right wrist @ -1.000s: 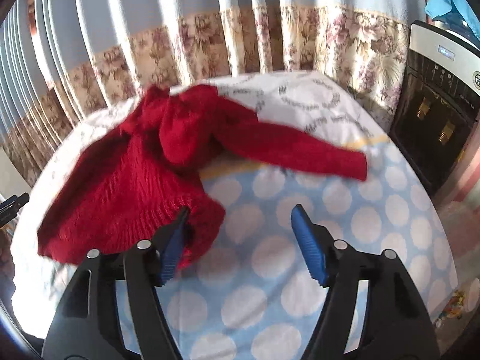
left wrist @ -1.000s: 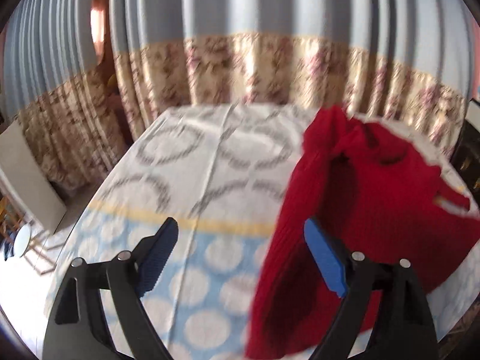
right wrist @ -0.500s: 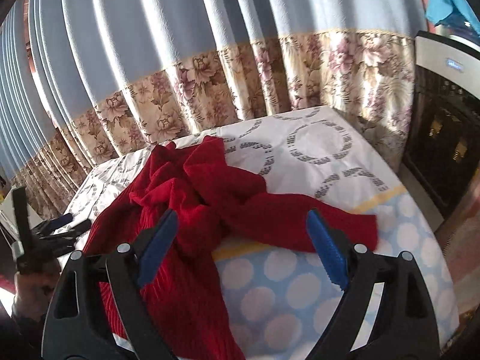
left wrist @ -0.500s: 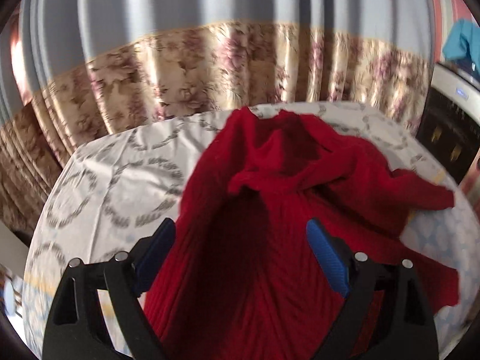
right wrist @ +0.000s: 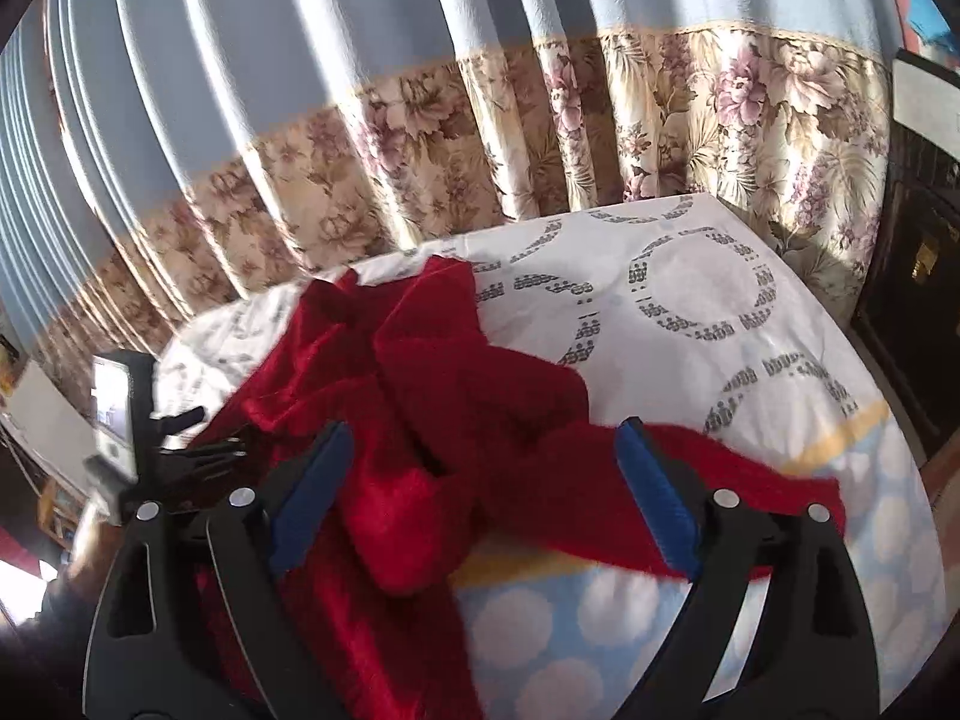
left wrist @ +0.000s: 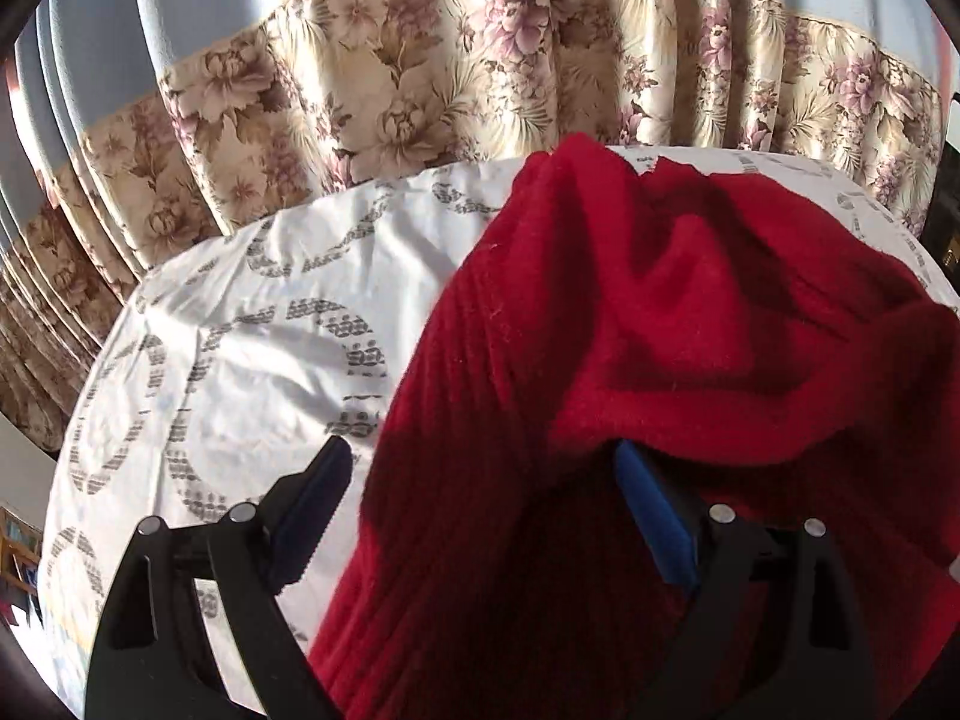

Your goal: Fold small clothes

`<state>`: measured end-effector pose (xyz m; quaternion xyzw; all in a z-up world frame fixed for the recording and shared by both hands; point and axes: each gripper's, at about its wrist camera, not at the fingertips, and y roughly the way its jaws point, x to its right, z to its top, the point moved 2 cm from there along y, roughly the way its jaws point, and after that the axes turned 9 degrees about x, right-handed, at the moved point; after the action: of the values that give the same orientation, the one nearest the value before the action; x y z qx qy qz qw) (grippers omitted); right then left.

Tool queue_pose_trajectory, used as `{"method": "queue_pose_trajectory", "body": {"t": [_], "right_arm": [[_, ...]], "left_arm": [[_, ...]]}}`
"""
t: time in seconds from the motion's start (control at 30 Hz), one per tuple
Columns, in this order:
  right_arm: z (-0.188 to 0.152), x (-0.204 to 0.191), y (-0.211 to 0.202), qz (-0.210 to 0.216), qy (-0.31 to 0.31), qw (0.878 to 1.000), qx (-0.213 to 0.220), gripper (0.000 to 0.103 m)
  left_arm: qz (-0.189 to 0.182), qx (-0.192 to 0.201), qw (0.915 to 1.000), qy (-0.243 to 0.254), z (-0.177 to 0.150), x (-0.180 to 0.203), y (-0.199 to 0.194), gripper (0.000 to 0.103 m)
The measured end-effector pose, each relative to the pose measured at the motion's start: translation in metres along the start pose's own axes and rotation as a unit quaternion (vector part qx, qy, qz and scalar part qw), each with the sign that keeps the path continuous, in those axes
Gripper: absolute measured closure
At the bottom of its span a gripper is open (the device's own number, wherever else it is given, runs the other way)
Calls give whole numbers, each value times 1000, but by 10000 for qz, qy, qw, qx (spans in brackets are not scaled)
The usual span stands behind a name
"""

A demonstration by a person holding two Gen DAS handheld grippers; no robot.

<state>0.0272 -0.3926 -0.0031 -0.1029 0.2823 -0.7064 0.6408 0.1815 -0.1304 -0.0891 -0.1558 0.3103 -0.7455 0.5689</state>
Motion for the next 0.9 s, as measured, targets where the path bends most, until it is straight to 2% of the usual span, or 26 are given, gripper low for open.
{"method": "queue_pose_trajectory", "body": {"t": [0.13,0.27,0.4,0.47,0.5,0.53,0.57,0.6,0.67,0.7,0.8,0.9], "right_arm": [[3,-7,45,-226,-402,9988,-176,13],[10,-17,82,-138,-593,9976,-339,13],[22,-42,117,138,-808,9951,-548,13],[22,-53,132,71,-981,9931,-637,14],[20,-57,144,-36,-1118,9906,-782,16],[18,-58,152,-82,-1180,9890,-886,21],[17,-57,159,-135,-1182,9877,-1017,41],[14,-56,163,-144,-1156,9869,-1113,68],[15,-51,168,-223,-1096,9869,-1162,87],[16,-50,167,-288,-1131,9869,-1117,90],[30,-43,155,-455,-1104,9900,-745,92],[49,-29,149,-723,-1046,9908,-459,93]], "left_arm": [[-48,7,10000,-44,3,5,3,14],[-15,-47,10000,15,5,11,15,14],[-138,-87,9997,-160,9,7,24,15],[-193,-97,9994,-281,12,3,26,30],[-216,-81,9991,-359,13,-1,26,34],[-245,-77,9989,-399,15,-3,26,43],[-297,-82,9984,-466,17,-7,27,55],[-370,-82,9976,-578,19,-11,27,58],[-512,-66,9952,-826,25,-23,25,76],[-519,-2,9942,-944,29,-30,23,79],[-288,339,9897,-1364,41,-60,10,81],[-223,388,9795,-1962,44,-99,8,81]]}}
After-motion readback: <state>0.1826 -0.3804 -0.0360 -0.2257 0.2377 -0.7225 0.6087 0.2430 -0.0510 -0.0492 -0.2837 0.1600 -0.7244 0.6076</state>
